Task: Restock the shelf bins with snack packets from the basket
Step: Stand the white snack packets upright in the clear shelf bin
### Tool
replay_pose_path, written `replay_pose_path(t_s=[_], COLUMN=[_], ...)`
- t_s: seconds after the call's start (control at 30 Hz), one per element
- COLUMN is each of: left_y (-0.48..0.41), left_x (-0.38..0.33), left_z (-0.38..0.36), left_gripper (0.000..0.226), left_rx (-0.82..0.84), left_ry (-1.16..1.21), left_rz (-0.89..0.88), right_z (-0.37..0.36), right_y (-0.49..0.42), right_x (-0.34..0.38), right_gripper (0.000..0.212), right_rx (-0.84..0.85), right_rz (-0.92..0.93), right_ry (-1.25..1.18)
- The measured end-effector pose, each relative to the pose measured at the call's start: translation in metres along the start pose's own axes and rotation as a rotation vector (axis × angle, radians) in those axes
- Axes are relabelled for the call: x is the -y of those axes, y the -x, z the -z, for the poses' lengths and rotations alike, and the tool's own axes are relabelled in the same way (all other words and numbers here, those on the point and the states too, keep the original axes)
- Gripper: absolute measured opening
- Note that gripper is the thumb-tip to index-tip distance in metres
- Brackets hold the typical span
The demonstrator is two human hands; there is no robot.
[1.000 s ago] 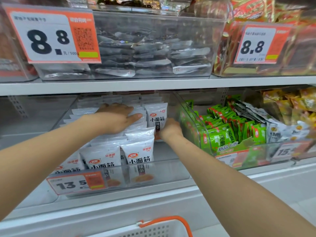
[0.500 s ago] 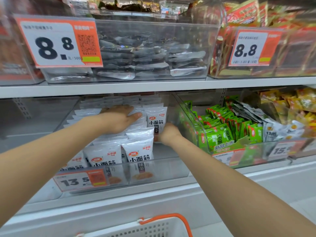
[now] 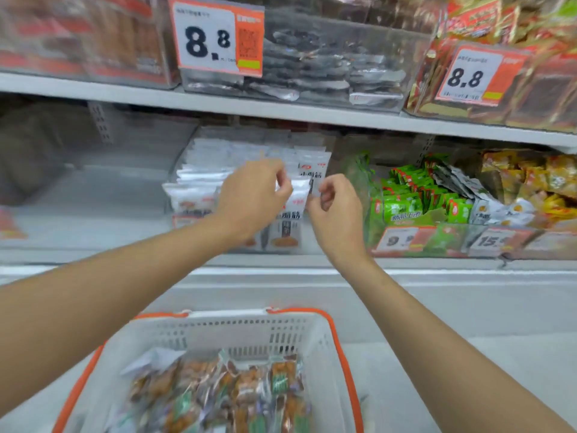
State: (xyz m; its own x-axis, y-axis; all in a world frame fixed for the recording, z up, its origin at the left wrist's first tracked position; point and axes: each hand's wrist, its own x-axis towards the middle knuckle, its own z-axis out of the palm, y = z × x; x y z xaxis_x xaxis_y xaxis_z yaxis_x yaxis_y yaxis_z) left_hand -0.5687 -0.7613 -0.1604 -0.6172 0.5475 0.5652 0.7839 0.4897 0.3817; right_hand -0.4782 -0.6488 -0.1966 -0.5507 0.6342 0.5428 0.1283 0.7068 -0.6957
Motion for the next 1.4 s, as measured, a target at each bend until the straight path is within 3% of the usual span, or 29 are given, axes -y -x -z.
replay_pose_path(t_s=[0.13,0.3,0.4,0.53,0.63,0.73,0.77,0.9,1.07,1.17,1.27,1.33,1.4], left_y=[0.070,0.150,0.193,0.229,0.260,0.300,0.309,0.324,0.305,0.271,0.234,0.215,0.204], left_x=[0.004,0.062,0.113,0.156,0.186,0.220,0.225,0.206,0.190,0.174,0.155,0.142,0.128], left_z=[0.002,-0.006,-0.014,-0.027,-0.040,-0.049,-0.049,-0.038,-0.036,-0.027,-0.008,0.004,0.016], left_gripper=[0.017,0.019,0.019,0.020,0.020,0.071,0.074,0.042,0.035,0.029,0.021,0.026,0.031], left_rx=[0.129,0.557,0.790,1.057,1.467,1.734,1.771,1.684,1.588,1.338,0.893,0.675,0.570], left_ry=[0.055,0.103,-0.012,-0.230,-0.351,-0.466,-0.509,-0.654,-0.544,-0.275,0.136,0.471,0.786], left_rz=[0.067,0.375,0.480,0.438,0.284,0.208,0.180,-0.074,0.020,0.259,0.488,0.726,0.954], right_z=[-0.010,-0.046,-0.064,-0.080,-0.090,-0.097,-0.099,-0.101,-0.095,-0.089,-0.083,-0.078,-0.076], right_y=[0.064,0.134,0.170,0.204,0.219,0.227,0.228,0.228,0.219,0.202,0.183,0.170,0.163], right_x=[0.016,-0.011,-0.039,-0.057,-0.059,-0.058,-0.058,-0.059,-0.051,-0.040,-0.033,-0.025,-0.018], right_gripper=[0.015,0.011,0.011,0.019,0.029,0.024,0.021,0.014,0.017,0.019,0.019,0.034,0.055], right_rx=[0.212,0.755,1.075,1.346,1.470,1.514,1.517,1.524,1.488,1.391,1.211,1.031,0.918], right_rz=[0.058,-0.097,-0.142,-0.177,-0.161,-0.123,-0.117,-0.133,-0.181,-0.240,-0.343,-0.452,-0.682], right_ry=[-0.044,0.192,0.323,0.434,0.479,0.477,0.471,0.451,0.384,0.279,0.143,0.037,-0.102])
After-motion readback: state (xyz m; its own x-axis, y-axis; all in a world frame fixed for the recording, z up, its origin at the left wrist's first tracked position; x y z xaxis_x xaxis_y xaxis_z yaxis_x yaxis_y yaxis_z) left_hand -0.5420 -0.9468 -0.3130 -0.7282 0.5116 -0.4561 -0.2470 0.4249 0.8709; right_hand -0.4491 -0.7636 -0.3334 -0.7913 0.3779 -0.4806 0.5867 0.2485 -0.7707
